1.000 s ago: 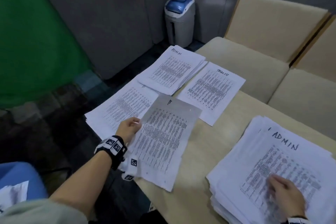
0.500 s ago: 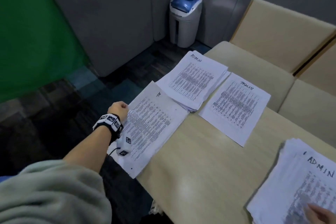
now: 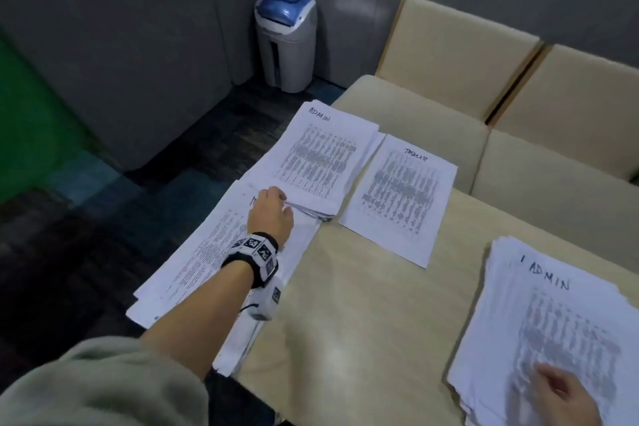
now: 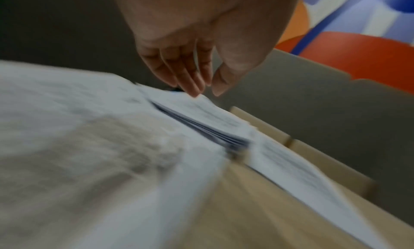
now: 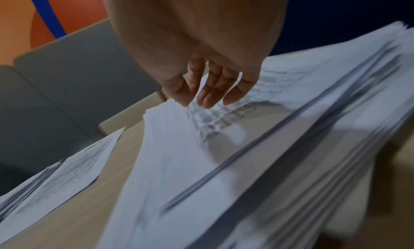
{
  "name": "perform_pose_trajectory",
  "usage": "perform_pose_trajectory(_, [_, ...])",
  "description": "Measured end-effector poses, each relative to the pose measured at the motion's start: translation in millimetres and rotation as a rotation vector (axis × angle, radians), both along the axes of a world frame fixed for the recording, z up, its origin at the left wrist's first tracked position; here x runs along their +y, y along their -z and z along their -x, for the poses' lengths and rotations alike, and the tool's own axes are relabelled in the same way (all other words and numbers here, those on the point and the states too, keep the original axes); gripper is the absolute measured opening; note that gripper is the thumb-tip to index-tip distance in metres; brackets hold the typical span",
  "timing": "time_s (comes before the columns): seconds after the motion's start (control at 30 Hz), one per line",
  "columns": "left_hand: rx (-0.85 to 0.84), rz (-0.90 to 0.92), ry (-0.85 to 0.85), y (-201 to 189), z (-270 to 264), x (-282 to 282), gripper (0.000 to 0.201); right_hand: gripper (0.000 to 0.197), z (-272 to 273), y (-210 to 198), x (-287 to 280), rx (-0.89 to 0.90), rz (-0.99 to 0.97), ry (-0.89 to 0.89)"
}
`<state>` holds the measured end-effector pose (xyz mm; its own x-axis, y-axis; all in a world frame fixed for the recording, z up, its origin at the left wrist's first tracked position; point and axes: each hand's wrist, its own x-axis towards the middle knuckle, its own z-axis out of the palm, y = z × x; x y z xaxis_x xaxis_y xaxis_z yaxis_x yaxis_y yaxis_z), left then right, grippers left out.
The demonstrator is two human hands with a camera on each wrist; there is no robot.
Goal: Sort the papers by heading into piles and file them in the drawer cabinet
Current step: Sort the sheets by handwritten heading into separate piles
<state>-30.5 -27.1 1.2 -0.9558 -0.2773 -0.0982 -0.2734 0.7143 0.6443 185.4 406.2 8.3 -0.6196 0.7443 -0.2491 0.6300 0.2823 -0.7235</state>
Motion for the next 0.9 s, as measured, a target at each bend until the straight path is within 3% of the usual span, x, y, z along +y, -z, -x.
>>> perform_pose_trajectory(0.2, [-0.132,-0.199,0.407,9,-39,172,0.006,0.011,-28,8,72,-0.170,-0.113,0.092])
perform_pose_trajectory(0.3, [-0.185,-0.230,0.539,12,-60,248,0.019,0.015,-38,10,111,-0.170,-0.084,0.082])
perform_pose_trajectory(0.4, [-0.241,-0.260,0.558,7,-80,306,0.029,0.022,-41,9,137,-0.126,-0.038,0.100])
perform_pose_trajectory(0.53, [-0.226,-0.232,0.519,13,-92,359,0.020,0.040,-34,23,165,-0.126,0.028,0.105])
perform_pose_trajectory(0.67, [-0.312,-0.095,0.475,21,-106,387,0.024,0.056,-20,32,177,-0.162,0.031,0.052])
perform_pose_trajectory(0.77, [-0.384,-0.038,0.442,24,-115,397,0.026,0.056,-17,36,180,-0.134,0.024,0.074])
perform_pose_trajectory(0.9, [-0.421,0.015,0.448,23,-119,403,0.011,0.040,-29,42,195,-0.092,0.028,0.116])
